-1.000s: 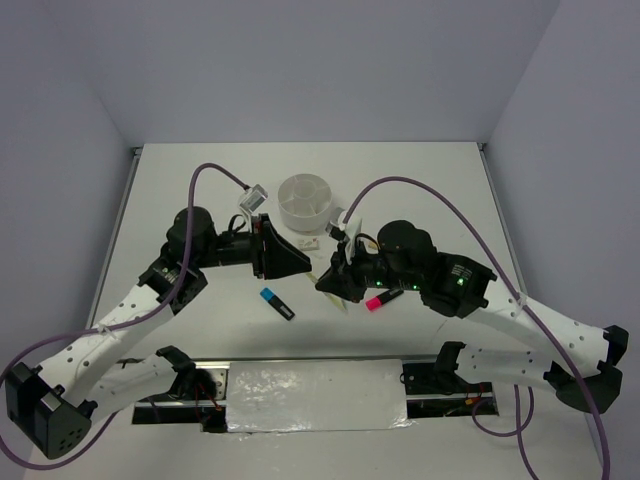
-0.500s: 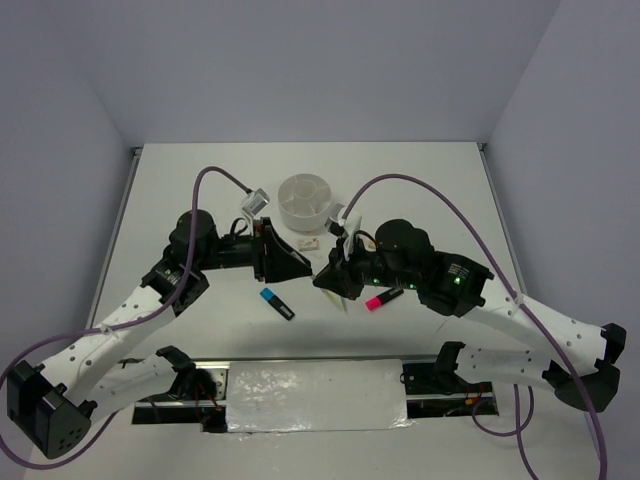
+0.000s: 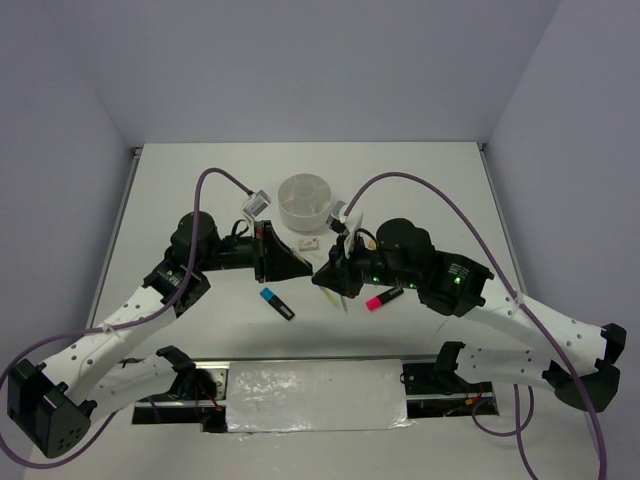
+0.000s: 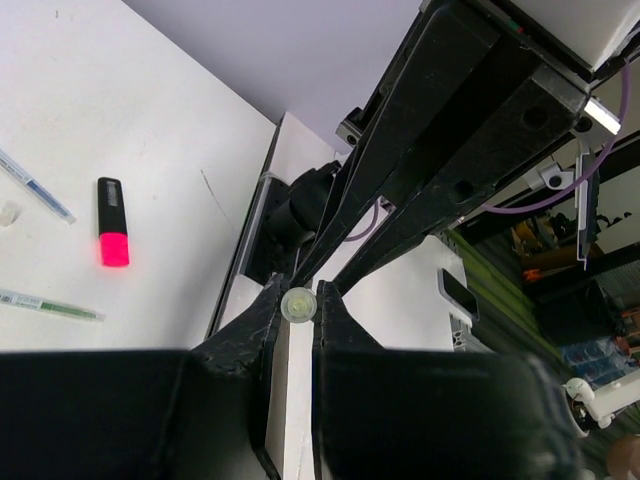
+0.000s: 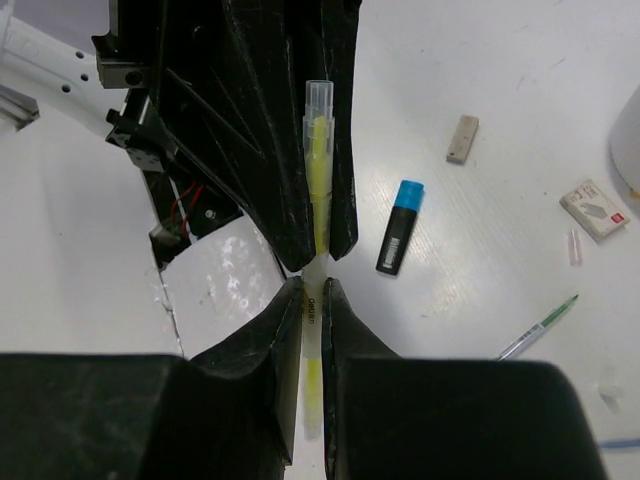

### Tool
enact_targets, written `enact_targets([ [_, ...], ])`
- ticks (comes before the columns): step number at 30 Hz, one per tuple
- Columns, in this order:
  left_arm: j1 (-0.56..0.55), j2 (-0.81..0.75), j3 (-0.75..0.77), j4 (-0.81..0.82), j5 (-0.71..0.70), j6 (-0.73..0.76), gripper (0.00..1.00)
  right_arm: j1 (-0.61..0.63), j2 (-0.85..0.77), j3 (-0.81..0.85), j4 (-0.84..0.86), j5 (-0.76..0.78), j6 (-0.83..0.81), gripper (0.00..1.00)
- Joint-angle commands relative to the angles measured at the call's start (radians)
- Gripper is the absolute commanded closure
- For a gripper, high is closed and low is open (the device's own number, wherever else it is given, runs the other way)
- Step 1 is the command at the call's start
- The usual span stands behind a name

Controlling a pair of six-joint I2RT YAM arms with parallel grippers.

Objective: Sort the stationery into containers
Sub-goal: Close the pen cap on the pen.

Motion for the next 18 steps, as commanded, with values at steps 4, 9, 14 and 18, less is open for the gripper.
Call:
enact_targets([
  [4,-0.006,-0.014,0.04,0.032,0.022,0.06,1.0,0.008,-0.027,-0.033,0.147,-0.115,0.006,0.59],
  [9,-0.008,-0.06,0.084,-0.008,0.087,0.17,1.0,0.008,-0.042,-0.067,0.166,-0.178,0.012,0.43],
  [14,-0.011,-0.096,0.101,-0.013,0.121,0.22,1.0,0.006,-0.044,-0.095,0.224,-0.212,0.033,0.57],
  [18,-0.018,-0.085,0.127,-0.046,0.136,0.243,1.0,0.008,-0.021,-0.095,0.267,-0.227,0.045,0.97],
])
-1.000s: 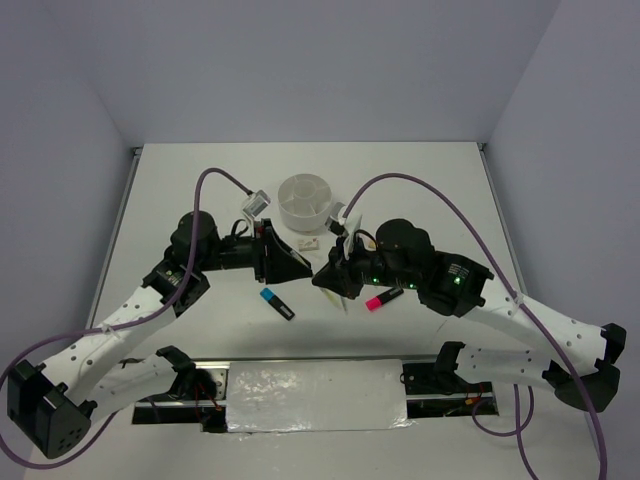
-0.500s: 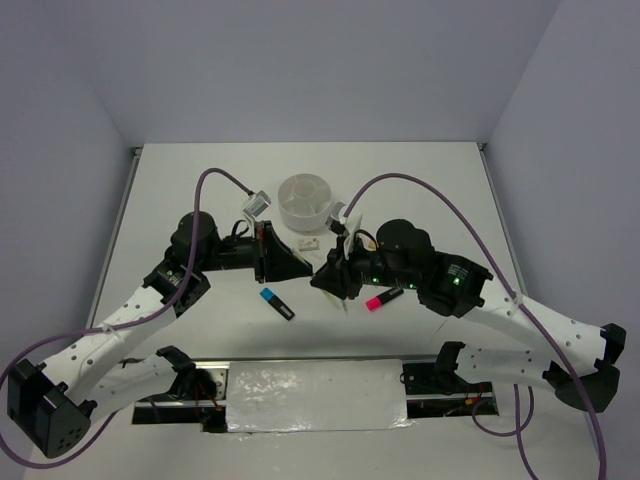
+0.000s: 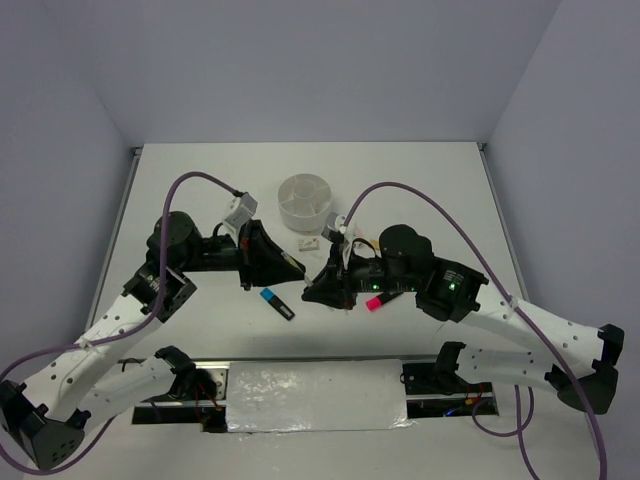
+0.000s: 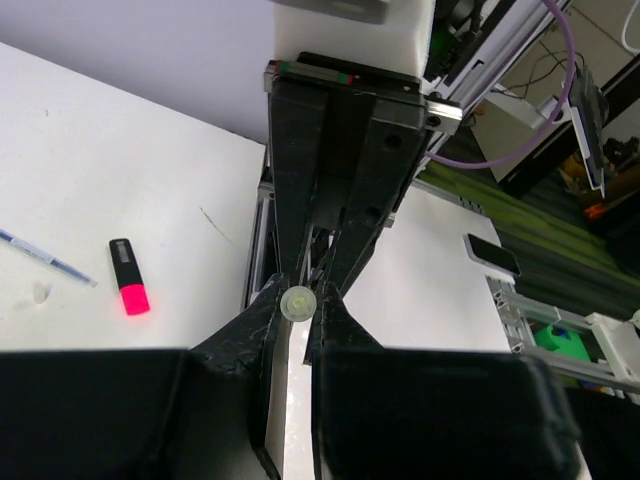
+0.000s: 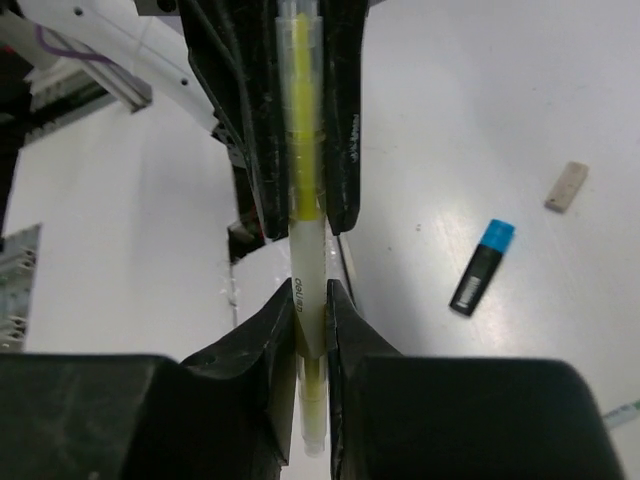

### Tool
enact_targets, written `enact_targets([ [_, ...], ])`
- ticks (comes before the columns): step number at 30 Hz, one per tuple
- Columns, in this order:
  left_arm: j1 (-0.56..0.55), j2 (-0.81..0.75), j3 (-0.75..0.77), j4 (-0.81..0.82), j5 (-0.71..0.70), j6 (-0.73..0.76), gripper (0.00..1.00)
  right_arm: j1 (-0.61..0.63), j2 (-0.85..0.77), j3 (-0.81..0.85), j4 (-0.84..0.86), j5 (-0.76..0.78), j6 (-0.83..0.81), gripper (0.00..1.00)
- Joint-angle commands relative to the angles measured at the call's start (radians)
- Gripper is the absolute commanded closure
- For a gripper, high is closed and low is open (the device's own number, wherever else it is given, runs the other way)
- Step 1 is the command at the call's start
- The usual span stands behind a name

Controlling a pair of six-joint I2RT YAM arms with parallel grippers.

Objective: Sort the stationery into containers
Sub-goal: Close the pen cap on the pen.

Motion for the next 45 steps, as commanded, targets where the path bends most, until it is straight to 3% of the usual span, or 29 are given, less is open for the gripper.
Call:
enact_targets([
  [1,-0.015,0.004,0.053,0.003,0.044,0.064,1.0,0.006,0.008,0.001,0.109,-0.032,0.023,1.0],
  [5,-0.024,0.017,0.077,-0.04,0.015,0.084,0.89,0.006,0.034,-0.004,0.174,-0.055,0.035,1.0],
  [6,-0.026,0.02,0.088,-0.049,0.008,0.09,0.77,0.006,0.039,-0.016,0.191,-0.058,0.044,1.0],
  [8,-0.029,0.021,0.099,-0.067,-0.013,0.096,0.66,0.006,0.044,-0.024,0.226,-0.055,0.054,1.0],
  [12,-0.029,0.01,0.125,-0.112,-0.084,0.11,0.34,0.007,0.039,-0.047,0.261,-0.031,0.071,1.0],
  [16,-0.03,0.001,0.123,-0.103,-0.119,0.093,0.25,0.006,0.038,-0.042,0.248,-0.005,0.074,1.0],
  [21,-0.029,-0.022,0.151,-0.167,-0.275,0.107,0.16,0.007,0.019,-0.055,0.251,0.048,0.087,1.0],
  [22,-0.029,-0.024,0.157,-0.173,-0.297,0.111,0.06,0.006,0.016,-0.058,0.255,0.051,0.089,1.0],
  [23,-0.029,-0.03,0.169,-0.213,-0.336,0.113,0.03,0.006,0.008,-0.061,0.255,0.057,0.092,1.0],
  [37,-0.029,-0.067,0.174,-0.172,-0.414,0.07,0.01,0.006,-0.016,-0.078,0.231,0.135,0.1,1.0],
  [45,-0.029,-0.053,0.136,-0.088,-0.377,0.032,0.2,0.006,-0.01,-0.067,0.237,0.109,0.1,1.0],
])
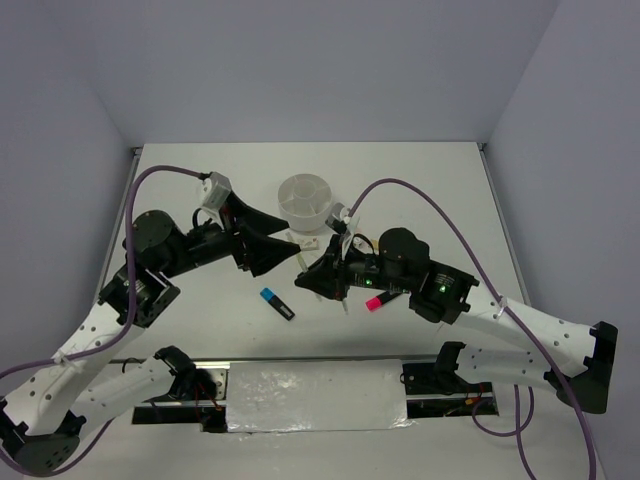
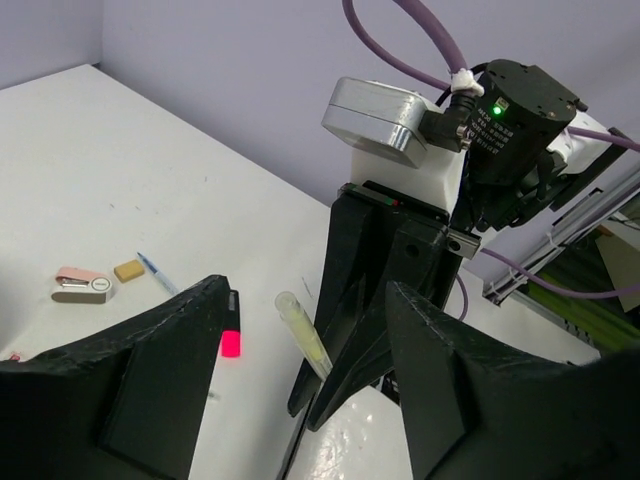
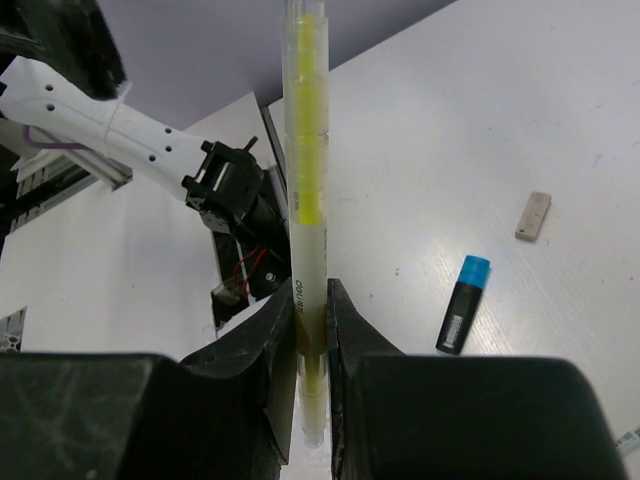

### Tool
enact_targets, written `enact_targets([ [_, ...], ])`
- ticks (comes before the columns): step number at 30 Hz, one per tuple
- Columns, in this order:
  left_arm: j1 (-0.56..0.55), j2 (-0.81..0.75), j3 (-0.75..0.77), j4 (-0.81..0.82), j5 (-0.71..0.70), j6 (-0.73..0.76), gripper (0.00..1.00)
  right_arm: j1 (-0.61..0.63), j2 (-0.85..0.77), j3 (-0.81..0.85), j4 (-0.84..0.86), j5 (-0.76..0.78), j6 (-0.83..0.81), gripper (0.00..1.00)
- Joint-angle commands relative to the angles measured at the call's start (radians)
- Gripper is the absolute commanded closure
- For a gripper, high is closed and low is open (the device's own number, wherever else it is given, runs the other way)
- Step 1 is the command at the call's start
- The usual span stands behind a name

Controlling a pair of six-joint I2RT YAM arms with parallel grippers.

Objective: Sort the stationery into containers
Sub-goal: Close the pen cap on the pen.

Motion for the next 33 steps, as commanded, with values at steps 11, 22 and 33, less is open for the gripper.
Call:
enact_targets([
  [11,-0.002,0.034,-0.031,0.098,0.054,-0.037,0.83,0.007,-0.002,0.029,0.053,-0.016,-0.001,1.0],
  [22,-0.016,0.057,-0.1,0.151,0.131,-0.069,1.0,0.004,0.118,0.208,0.073,0.074,-0.081,1.0],
  [33,-0.099,0.045,-0.221,0.119,0.061,-0.044,1.0,-0.073,0.142,0.349,0.15,0.116,-0.062,1.0],
])
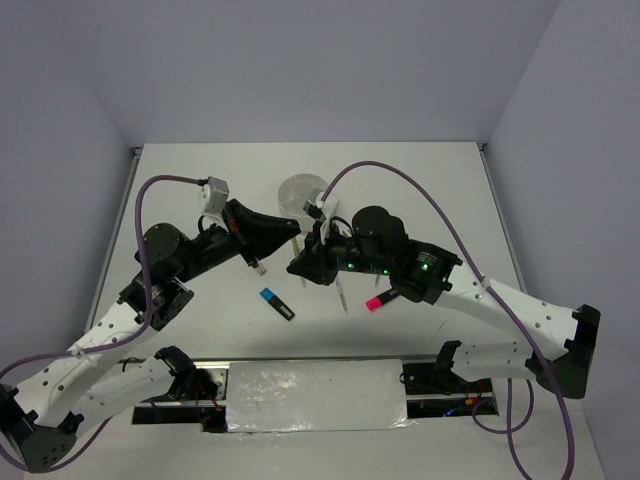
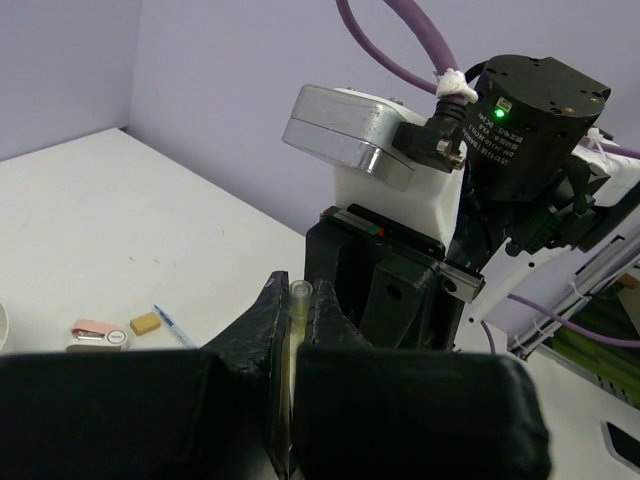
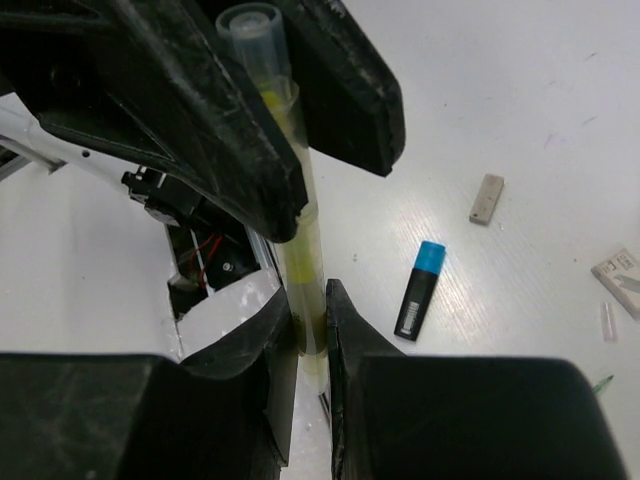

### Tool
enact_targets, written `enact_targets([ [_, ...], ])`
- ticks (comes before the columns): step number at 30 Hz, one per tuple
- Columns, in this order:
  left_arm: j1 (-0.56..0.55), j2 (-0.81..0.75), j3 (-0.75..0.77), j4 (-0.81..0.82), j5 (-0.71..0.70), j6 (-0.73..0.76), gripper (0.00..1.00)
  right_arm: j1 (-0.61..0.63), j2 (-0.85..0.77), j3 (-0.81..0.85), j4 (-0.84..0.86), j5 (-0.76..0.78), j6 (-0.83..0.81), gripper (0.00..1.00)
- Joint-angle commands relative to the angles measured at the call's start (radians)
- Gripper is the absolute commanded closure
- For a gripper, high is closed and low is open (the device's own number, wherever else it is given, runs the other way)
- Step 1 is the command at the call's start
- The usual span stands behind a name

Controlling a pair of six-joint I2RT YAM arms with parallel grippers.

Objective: Sort the stationery into containers
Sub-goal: Close the pen cap on the pen.

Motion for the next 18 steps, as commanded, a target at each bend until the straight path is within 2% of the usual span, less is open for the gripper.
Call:
enact_targets([
  [1,-0.065,0.033,-0.091,-0.145,0.14,-0.006,1.0,-0.063,-0.035,0.138,0.335,0.071,0.042,1.0],
  [4,-0.084,0.033,-0.145,-0.091,0.154,-0.032,1.0,-0.112,-0.042,0.167,0.345,0.036,0.082,1.0],
  [7,-0.148,0.034,-0.188,-0.056,0.122,-0.051,1.0,-0.156,-0.025,0.191,0.348,-0.024,0.107,1.0],
  [18,-0.256,0.08,-0.217,-0.088,0.022,-0.023,1.0,-0.173,0.049,0.362,0.279,-0.035,0.075,1.0],
])
